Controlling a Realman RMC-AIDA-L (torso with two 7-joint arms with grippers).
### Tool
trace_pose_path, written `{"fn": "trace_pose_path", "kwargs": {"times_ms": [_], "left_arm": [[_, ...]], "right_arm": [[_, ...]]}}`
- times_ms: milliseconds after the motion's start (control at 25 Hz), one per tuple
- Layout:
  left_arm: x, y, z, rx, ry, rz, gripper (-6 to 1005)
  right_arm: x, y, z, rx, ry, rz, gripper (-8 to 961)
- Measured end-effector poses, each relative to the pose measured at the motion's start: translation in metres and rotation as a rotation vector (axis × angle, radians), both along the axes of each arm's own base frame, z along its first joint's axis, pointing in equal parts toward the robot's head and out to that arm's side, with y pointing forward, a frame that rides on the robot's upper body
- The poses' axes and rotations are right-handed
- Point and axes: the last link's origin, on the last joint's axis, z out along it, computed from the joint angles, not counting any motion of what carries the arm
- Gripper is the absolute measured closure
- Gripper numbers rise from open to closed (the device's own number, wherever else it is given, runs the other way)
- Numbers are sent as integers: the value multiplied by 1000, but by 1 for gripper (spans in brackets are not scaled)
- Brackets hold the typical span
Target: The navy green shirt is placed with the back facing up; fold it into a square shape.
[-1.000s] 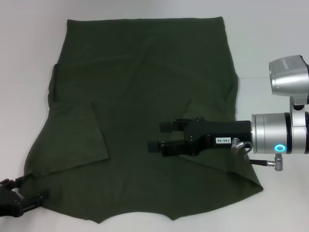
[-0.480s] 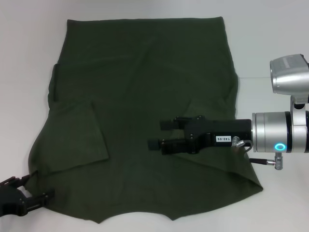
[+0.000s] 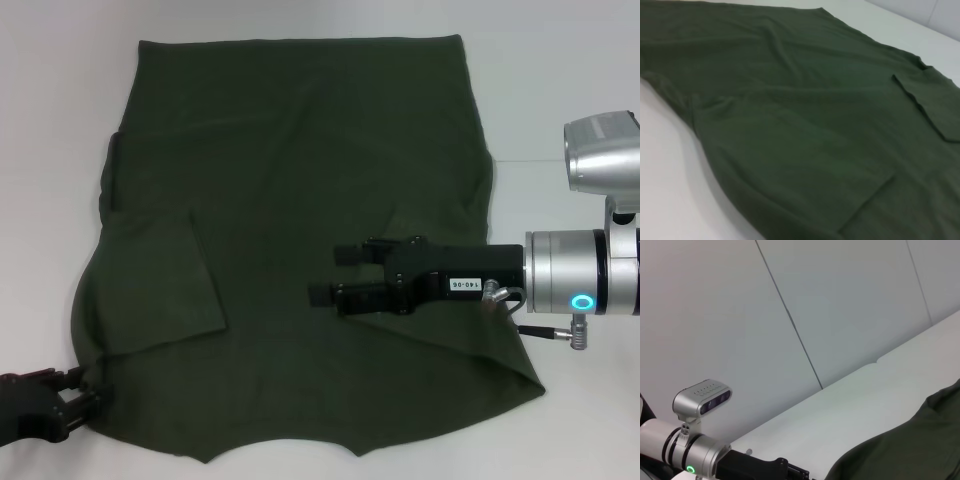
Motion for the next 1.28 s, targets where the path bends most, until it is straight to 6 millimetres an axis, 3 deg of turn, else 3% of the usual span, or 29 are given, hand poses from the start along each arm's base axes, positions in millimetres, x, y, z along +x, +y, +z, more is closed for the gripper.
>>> {"fn": "trace_pose_path", "kwargs": {"times_ms": [400,840,1280], "left_arm": [[5,3,2,2,-8,-17,786],[11,1,4,-4,-55,-39,956],[12,-9,26,64,-168,-48,956]], "right_arm": [[3,0,1,4,0,-8,26],[4,1,3,14,7,-17,28],[14,5,11,54,23,-77,30]]}}
